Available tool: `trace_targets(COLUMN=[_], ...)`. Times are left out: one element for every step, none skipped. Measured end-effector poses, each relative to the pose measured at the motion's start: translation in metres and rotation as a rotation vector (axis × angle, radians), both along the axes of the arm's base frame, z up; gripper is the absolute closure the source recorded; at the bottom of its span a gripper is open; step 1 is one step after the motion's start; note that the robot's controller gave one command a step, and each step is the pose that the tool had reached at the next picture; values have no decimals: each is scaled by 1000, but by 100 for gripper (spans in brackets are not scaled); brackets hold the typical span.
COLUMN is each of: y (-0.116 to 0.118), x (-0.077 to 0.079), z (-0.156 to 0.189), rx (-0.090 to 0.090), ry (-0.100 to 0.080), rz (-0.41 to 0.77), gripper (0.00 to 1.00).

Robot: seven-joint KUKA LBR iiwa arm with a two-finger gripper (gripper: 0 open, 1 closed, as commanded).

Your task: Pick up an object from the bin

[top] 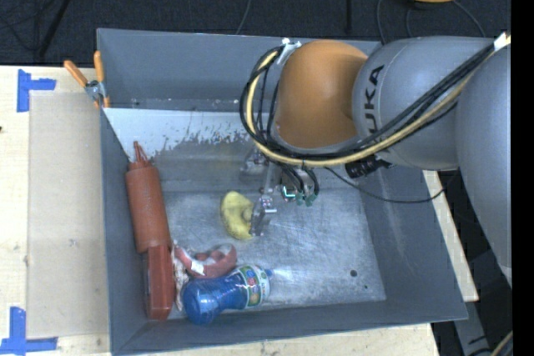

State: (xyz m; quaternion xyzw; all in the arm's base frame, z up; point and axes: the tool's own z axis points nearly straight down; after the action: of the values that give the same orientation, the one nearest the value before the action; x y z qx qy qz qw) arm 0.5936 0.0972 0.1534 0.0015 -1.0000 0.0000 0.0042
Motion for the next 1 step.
trace_targets(y=[0], x=[2], z=[4], rx=[1], ry=[-7], rz=[-2], gripper=[0])
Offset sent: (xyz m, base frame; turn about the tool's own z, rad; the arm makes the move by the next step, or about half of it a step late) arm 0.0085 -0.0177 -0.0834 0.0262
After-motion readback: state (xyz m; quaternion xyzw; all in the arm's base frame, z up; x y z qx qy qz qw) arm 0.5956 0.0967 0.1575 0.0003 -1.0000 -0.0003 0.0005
